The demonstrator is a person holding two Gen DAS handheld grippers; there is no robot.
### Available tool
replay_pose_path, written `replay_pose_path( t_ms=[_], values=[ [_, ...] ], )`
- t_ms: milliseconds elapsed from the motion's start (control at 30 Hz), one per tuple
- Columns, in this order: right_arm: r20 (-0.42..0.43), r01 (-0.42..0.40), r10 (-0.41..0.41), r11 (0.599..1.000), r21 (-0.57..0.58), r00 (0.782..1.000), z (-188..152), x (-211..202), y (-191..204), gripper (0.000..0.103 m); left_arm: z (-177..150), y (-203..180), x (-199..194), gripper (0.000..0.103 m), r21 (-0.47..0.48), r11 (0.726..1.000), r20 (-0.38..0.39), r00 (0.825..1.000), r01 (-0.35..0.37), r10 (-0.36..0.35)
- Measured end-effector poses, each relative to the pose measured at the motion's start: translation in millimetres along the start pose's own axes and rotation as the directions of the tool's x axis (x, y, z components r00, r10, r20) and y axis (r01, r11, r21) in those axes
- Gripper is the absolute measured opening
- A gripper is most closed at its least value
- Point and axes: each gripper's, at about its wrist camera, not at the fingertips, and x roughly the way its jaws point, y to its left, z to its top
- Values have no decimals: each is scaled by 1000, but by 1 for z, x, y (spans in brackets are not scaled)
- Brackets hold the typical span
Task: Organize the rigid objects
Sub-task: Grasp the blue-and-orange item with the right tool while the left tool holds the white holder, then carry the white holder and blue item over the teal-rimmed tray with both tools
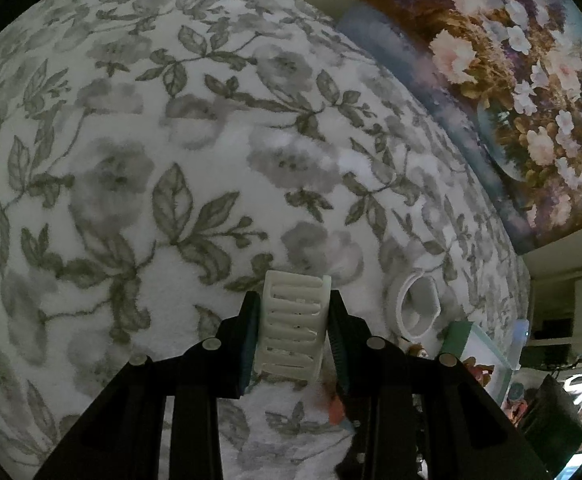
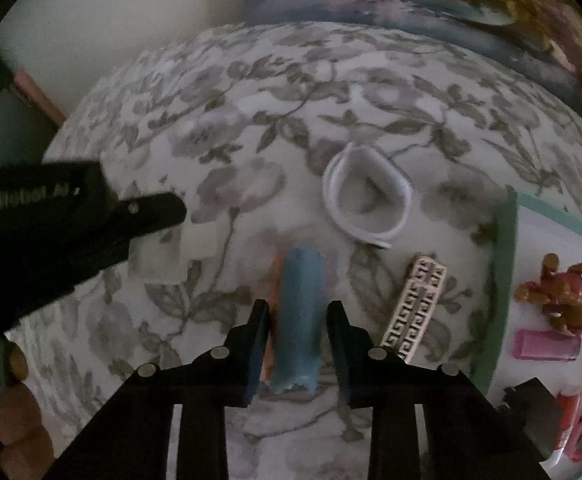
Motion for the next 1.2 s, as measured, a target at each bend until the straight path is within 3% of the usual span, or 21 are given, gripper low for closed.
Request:
replay_pose_path(
  t_ms=[167,400,867,1200],
  values=[
    [0,85,-85,993,-84,996,-4,9,18,31,0,2,2,35,-3,1000,-5,1000,1,-1],
    [15,97,-96,991,-89,995,-8,10,21,28,0,2,3,35,0,1000,-1,1000,-6,6],
    [26,4,-4,1000,1,1000,-4,-15,-6,23,4,-6,-19,34,23,1000,65,998,-21,19],
    [153,-33,19,996,88,988,8,-71,-37,23,4,-28,-52,34,71,997,154,988,-15,4]
  ],
)
